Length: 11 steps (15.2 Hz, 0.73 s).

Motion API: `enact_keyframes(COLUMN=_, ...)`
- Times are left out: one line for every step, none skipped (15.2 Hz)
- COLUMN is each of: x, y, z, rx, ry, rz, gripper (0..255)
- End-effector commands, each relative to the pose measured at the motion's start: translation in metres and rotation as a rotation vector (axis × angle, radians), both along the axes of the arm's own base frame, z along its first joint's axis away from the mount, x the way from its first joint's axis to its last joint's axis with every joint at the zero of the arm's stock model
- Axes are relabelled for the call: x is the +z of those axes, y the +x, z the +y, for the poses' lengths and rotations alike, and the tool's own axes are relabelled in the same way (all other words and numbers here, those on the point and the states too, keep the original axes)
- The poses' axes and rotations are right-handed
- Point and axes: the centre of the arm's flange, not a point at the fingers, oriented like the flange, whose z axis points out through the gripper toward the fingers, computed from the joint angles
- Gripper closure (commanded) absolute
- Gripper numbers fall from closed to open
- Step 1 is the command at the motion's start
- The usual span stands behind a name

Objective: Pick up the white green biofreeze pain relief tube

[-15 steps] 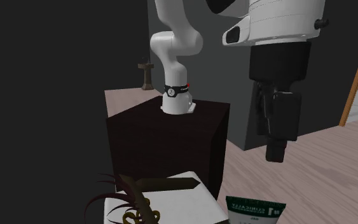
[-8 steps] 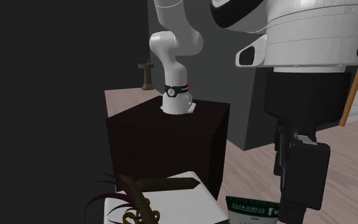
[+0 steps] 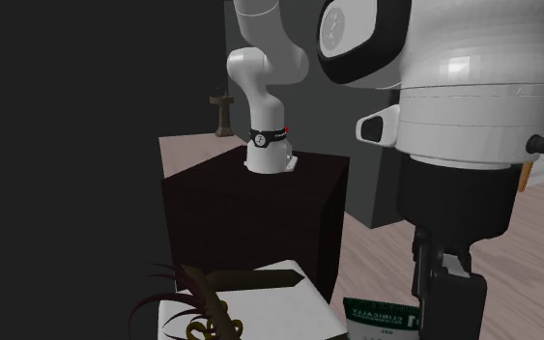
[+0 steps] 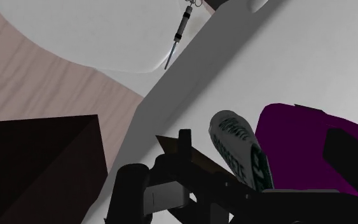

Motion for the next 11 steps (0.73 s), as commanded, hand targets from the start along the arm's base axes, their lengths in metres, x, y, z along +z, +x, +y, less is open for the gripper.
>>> enact_keyframes(x=-0.0020, y=0.0002, z=0.0002, rx=0.000, ry=0.000, rz=-0.001, gripper=255)
enact_keyframes(x=-0.0023, y=0.0001, z=-0.0003, rx=0.000, ry=0.000, rz=0.000, gripper=255)
enact_keyframes(x=-0.0022, y=0.0001, z=-0.0002, rx=0.000, ry=0.000, rz=0.000, gripper=255)
enact_keyframes(x=-0.0022, y=0.0001, z=-0.0002, rx=0.000, ry=0.000, rz=0.000, gripper=255)
enact_keyframes(x=-0.0023, y=0.0002, z=-0.0002, rx=0.000, ry=0.000, rz=0.000, gripper=255)
enact_keyframes(x=-0.0024, y=0.0002, z=-0.0003, rx=0.000, ry=0.000, rz=0.000, gripper=255)
enact_keyframes(x=-0.0026, y=0.0001, z=-0.0001, rx=0.000, ry=0.000, rz=0.000, gripper=255)
enact_keyframes(x=-0.0026, y=0.0000, z=-0.0003, rx=0.000, ry=0.000, rz=0.000, gripper=255)
enact_keyframes(x=-0.0028, y=0.0002, z=-0.0002, rx=0.000, ry=0.000, rz=0.000, gripper=255)
enact_keyframes(x=-0.0019, y=0.0002, z=-0.0001, rx=0.000, ry=0.000, rz=0.000, gripper=255)
enact_keyframes(x=0.0034, y=0.0002, z=-0.0001, rx=0.000, ry=0.000, rz=0.000, gripper=255)
